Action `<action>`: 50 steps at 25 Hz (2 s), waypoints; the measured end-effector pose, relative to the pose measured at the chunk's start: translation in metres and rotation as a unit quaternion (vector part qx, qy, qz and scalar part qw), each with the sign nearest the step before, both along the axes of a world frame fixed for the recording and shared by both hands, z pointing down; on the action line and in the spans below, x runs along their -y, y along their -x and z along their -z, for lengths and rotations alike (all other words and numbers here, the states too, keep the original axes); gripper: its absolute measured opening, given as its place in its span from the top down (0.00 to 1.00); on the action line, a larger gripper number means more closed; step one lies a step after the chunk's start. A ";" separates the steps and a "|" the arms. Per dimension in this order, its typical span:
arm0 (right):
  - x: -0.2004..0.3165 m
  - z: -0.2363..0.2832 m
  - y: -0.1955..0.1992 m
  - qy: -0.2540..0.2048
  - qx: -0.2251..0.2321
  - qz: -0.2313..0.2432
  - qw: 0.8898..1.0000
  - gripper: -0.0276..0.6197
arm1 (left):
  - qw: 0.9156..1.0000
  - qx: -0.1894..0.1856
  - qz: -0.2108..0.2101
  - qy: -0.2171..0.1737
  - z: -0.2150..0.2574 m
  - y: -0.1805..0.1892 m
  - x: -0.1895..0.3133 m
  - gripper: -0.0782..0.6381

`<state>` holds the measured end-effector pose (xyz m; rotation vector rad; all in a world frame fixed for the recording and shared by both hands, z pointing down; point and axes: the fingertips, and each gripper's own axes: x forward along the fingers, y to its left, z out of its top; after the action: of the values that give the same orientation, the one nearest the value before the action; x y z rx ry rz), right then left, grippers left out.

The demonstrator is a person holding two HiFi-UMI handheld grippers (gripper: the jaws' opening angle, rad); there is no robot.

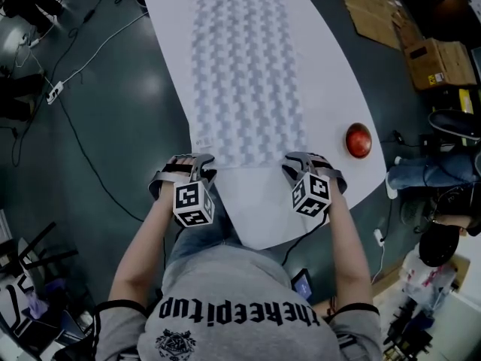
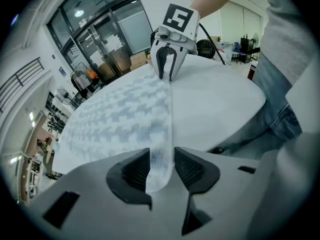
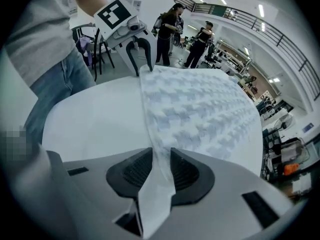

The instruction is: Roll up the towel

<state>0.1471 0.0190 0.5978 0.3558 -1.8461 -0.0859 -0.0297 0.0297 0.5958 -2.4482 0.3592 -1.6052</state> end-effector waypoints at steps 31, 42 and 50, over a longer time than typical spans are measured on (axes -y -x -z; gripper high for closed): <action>-0.060 0.020 0.018 0.059 0.037 -0.014 0.998 0.93 | 0.997 0.028 -0.034 0.070 0.006 0.022 -0.066 0.87; 0.011 0.051 0.021 -0.028 0.046 -0.049 0.997 0.92 | 1.000 0.001 -0.008 0.017 0.032 0.026 -0.005 0.86; 0.065 0.038 0.022 -0.070 0.012 -0.065 0.995 0.92 | 0.999 0.035 -0.015 -0.029 0.030 0.025 0.049 0.86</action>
<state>0.1254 -0.0462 0.5603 0.5759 -1.8409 -0.1216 -0.0548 -0.0192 0.5658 -2.3377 0.3512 -1.6402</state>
